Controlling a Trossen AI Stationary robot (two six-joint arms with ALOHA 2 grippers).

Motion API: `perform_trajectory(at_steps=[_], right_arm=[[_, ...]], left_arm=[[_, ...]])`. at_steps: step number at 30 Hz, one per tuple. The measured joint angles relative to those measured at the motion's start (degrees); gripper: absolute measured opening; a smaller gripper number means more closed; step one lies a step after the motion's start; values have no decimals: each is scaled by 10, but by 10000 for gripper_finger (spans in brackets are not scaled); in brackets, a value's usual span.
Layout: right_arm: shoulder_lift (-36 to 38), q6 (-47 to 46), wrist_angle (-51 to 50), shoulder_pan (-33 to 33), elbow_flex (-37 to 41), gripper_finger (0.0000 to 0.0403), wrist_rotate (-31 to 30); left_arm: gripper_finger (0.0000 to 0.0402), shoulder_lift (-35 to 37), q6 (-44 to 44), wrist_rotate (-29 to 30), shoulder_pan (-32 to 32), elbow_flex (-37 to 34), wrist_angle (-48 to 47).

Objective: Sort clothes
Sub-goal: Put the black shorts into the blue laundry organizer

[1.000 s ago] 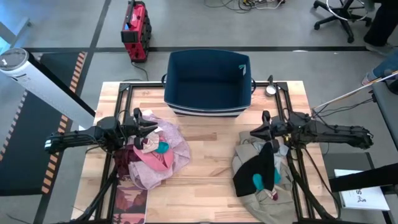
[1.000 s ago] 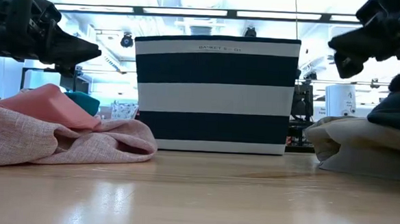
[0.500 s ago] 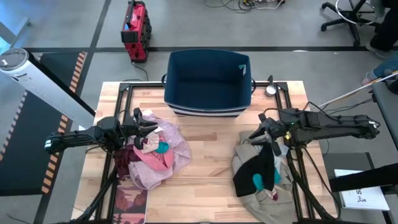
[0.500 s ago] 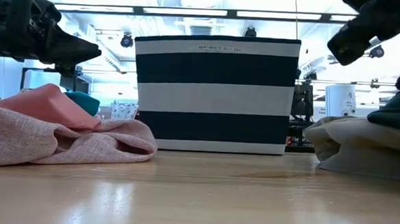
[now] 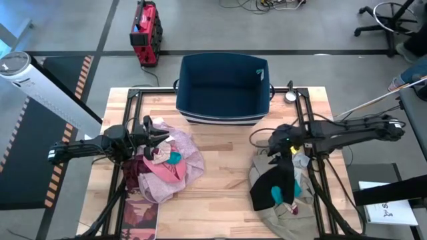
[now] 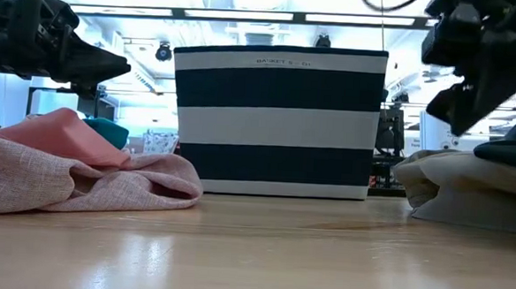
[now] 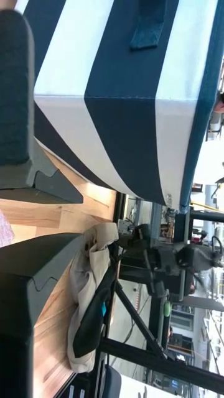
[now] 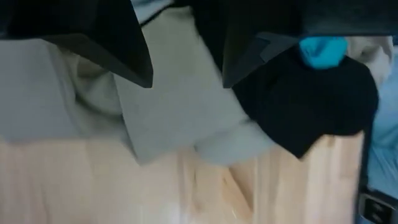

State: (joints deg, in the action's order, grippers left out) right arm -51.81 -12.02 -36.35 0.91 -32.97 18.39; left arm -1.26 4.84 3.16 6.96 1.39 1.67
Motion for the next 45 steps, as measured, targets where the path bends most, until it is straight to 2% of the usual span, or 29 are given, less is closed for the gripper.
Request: perform_trajectory(at_steps=[10, 17, 21, 26, 29, 32, 39, 41, 45], right_arm=[[-83, -50, -139, -74, -91, 206, 1], [-129, -105, -141, -128, -106, 205, -7], [-169, -106, -141, -141, -106, 206, -38], [-222, -111, -136, -147, -106, 200, -39], [-246, -129, -135, -146, -106, 182, -24], [-263, -135, -145, -146, -120, 147, 3], [-272, -127, -186, -146, -237, 21, 31], [-272, -126, -203, -145, -274, 9, 26], [-272, -143, -243, -144, -341, 13, 11]], left_arm=[[74, 0, 0, 2, 0, 0, 0], [74, 0, 0, 3, 0, 0, 0], [74, 0, 0, 3, 0, 0, 0], [74, 0, 0, 3, 0, 0, 0], [74, 0, -5, 3, 0, 0, 0], [74, 0, -14, 4, 0, 0, 0], [74, 0, -14, 4, 0, 0, 0], [74, 0, -15, 3, 0, 0, 0], [74, 0, -27, 4, 0, 0, 0]])
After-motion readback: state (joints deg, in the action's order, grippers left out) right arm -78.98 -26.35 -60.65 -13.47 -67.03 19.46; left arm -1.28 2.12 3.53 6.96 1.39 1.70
